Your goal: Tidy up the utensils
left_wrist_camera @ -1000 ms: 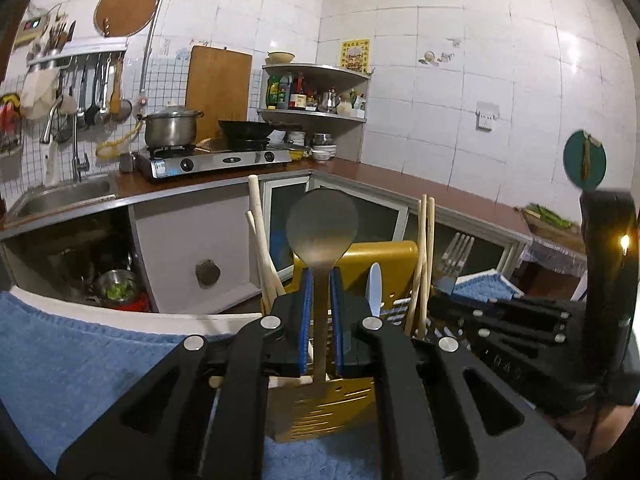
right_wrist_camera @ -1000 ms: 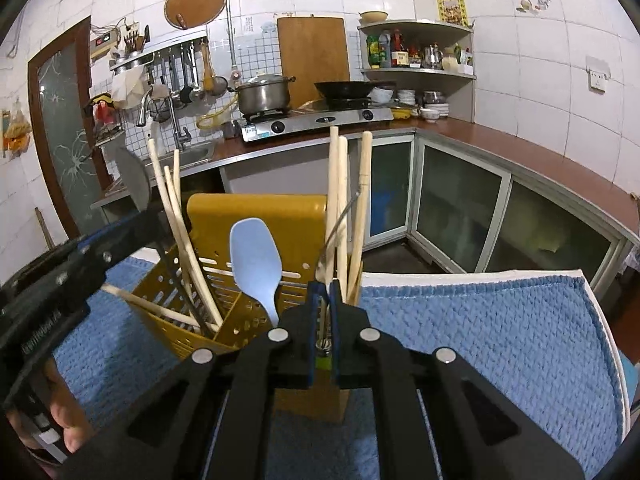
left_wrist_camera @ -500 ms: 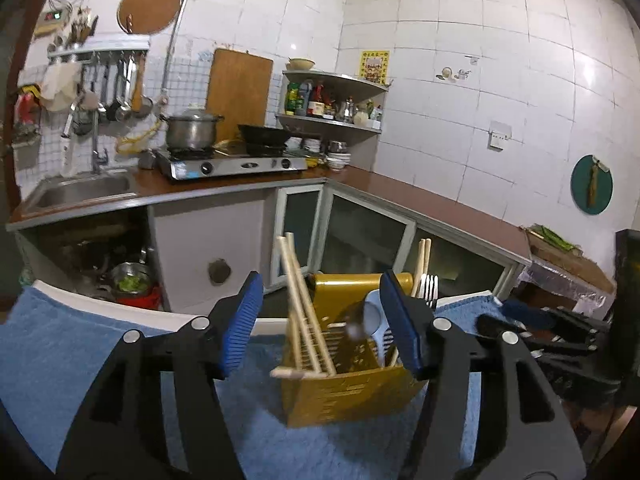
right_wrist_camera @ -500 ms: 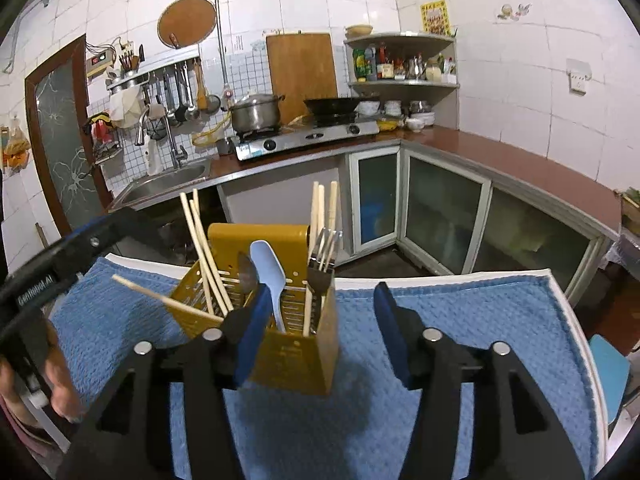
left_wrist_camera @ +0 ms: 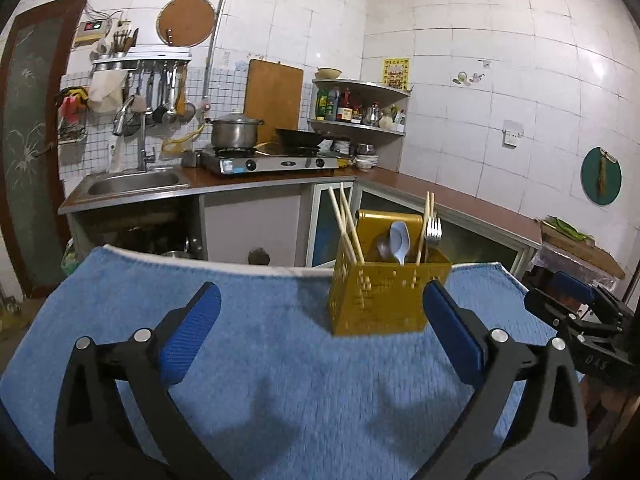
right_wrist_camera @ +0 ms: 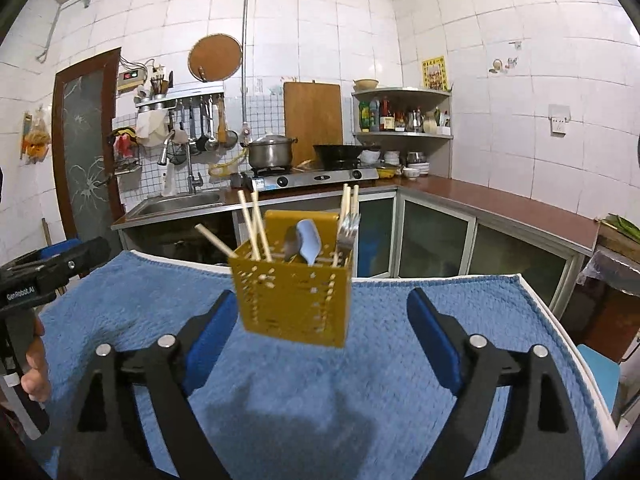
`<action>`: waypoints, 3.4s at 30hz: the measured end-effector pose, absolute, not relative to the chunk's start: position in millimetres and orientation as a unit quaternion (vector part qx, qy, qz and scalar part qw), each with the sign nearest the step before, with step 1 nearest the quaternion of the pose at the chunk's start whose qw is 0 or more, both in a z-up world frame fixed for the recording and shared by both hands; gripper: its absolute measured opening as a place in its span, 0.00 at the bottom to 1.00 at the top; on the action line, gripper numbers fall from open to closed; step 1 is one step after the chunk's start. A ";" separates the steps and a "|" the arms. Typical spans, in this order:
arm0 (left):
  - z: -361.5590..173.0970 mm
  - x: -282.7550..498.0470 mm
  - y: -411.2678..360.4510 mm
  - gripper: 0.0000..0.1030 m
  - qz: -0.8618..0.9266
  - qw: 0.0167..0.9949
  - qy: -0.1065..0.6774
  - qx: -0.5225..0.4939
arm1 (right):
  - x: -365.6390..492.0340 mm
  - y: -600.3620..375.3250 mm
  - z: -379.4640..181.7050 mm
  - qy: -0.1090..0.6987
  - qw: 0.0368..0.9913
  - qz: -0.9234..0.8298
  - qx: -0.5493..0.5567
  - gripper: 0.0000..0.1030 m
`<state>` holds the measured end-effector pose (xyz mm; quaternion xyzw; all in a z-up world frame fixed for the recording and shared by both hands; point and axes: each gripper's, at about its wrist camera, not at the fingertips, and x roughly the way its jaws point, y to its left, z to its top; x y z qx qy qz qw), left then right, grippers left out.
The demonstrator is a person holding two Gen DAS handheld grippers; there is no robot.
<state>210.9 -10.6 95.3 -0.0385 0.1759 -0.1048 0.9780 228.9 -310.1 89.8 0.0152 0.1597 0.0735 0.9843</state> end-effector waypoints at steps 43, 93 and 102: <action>27.1 134.8 -20.5 0.95 -0.079 0.987 0.141 0.005 | 153.9 -287.0 37.8 0.120 0.993 -0.004 -0.008 0.96; 23.1 138.2 -19.9 0.95 -0.063 0.986 0.155 0.005 | 150.0 -292.4 38.2 0.104 0.994 -0.021 -0.013 0.96; 22.8 138.0 -20.1 0.95 -0.063 0.986 0.155 0.005 | 149.4 -293.6 37.6 0.102 0.994 -0.022 -0.013 0.96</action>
